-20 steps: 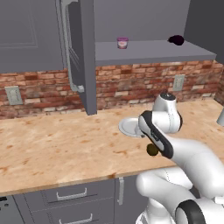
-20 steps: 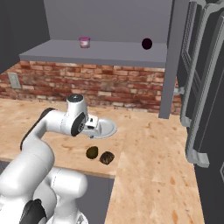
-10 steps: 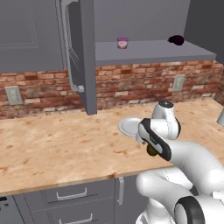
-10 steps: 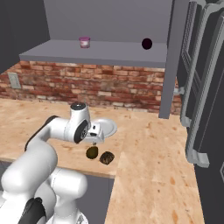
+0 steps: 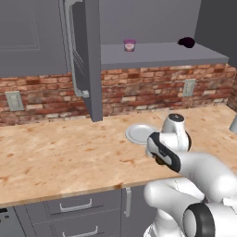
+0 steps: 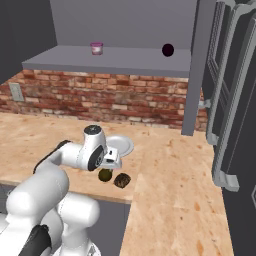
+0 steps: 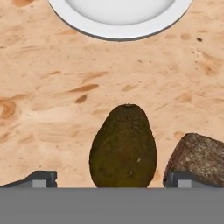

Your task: Pick the avocado and bread from the counter and place them on the plate. Then pick the jam from the cabinet and place it next to the plate. Lastly close the cabinet door.

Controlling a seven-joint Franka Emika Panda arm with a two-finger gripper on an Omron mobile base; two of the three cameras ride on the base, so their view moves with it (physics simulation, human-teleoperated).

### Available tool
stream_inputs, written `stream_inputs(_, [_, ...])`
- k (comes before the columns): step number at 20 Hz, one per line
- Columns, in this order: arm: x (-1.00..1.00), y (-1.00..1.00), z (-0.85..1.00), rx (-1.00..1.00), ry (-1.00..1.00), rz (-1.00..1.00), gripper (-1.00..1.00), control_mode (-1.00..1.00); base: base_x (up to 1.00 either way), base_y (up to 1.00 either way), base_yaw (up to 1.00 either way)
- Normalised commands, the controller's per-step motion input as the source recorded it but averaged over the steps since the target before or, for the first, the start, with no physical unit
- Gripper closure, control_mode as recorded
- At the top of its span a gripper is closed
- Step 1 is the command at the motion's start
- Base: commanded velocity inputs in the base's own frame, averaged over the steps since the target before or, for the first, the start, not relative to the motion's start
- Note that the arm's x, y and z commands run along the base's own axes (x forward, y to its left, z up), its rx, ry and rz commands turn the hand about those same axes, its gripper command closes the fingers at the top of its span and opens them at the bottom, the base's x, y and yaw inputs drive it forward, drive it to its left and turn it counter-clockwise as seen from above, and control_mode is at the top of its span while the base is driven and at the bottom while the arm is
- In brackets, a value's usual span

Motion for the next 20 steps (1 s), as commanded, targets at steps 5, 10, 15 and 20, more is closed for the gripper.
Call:
stream_inputs(5, [0.00, -0.10, -0.30, 0.00, 0.00, 0.00, -1.00, -1.00, 0.00, 0.00, 0.00])
stream_inputs(10, [0.00, -0.01, -0.37, -0.05, 0.01, 0.00, -1.00, -1.00, 0.00, 0.00, 0.00])
stream_inputs(15, [0.00, 0.00, -0.39, -0.06, 0.00, 0.00, -1.00, -1.00, 0.00, 0.00, 0.00])
stream_inputs(20, [0.00, 0.00, -0.41, -0.05, 0.00, 0.00, -1.00, -1.00, 0.00, 0.00, 0.00])
